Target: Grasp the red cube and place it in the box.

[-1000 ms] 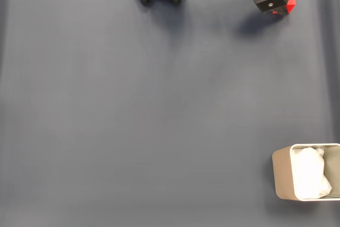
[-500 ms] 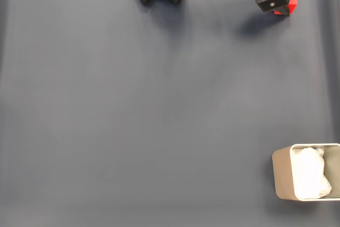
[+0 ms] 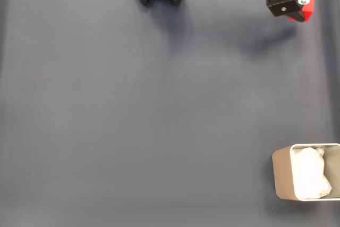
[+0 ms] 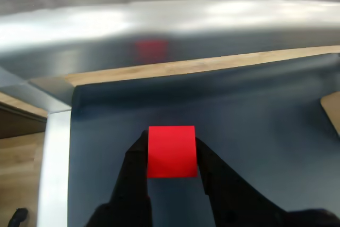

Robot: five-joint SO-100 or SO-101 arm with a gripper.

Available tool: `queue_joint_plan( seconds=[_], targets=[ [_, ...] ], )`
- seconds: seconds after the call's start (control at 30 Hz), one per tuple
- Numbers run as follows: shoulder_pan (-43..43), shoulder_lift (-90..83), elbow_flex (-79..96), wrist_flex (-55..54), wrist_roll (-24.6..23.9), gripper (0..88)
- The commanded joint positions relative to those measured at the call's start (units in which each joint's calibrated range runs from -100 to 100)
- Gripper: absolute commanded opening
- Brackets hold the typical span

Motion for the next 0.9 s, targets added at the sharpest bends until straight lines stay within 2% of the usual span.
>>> queue_joint_plan(
  seconds=[0.0,0.47,0.87],
  targets=[
    [3.2,-3.0,-4.6,2.0,-0.5,9.0],
    [17.4,-3.2,-19.0,11.9,-1.8,9.2],
    [26.2,1.0,-28.8,13.4,-2.0,9.5]
  ],
)
